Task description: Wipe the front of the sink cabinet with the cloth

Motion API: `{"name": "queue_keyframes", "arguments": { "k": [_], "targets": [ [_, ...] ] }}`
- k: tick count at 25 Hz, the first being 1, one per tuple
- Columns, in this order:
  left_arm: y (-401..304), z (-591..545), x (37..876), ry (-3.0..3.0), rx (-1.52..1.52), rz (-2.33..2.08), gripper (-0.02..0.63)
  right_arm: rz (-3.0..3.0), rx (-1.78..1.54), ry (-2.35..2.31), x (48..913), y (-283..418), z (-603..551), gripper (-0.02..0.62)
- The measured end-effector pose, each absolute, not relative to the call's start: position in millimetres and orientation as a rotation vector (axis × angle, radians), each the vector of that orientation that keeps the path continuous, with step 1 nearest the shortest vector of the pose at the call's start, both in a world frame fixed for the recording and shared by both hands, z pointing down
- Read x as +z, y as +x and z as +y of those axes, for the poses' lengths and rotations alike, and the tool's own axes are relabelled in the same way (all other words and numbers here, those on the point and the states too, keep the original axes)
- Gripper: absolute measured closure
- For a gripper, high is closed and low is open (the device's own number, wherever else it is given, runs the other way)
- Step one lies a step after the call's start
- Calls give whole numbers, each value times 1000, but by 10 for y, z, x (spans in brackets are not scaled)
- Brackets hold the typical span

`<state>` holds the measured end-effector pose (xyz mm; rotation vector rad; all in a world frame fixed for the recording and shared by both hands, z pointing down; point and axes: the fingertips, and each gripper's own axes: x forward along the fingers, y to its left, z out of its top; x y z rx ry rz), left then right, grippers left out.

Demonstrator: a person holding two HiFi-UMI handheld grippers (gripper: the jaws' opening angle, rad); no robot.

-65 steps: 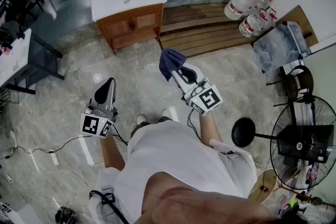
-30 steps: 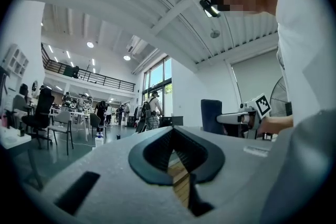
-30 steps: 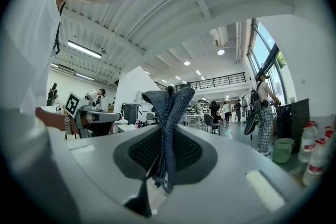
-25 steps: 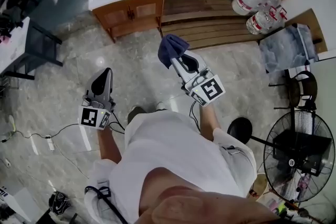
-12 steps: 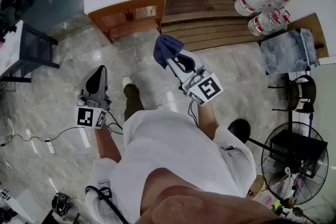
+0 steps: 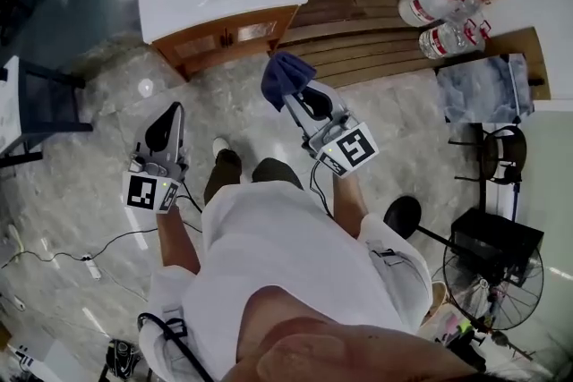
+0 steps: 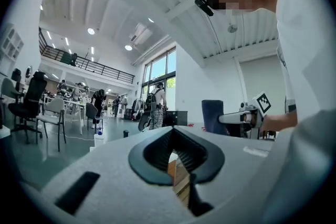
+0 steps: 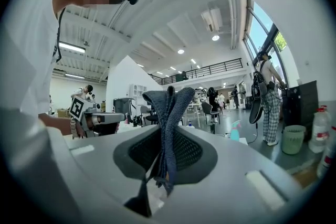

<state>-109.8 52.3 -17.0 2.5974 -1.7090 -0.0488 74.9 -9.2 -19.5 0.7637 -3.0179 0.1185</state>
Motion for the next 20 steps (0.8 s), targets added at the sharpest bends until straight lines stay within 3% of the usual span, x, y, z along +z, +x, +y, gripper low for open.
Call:
{"name": "queue_keyframes", "arguments": {
  "k": [10, 20],
  "targets": [
    [-1360, -169, -42, 2573, -20, -1705, 601, -3025, 180, 696, -29, 376, -720, 526],
    [-1730, -532, 835, 2539, -35, -1663, 601, -2989, 192, 602, 944, -239, -1166, 526]
  ]
}}
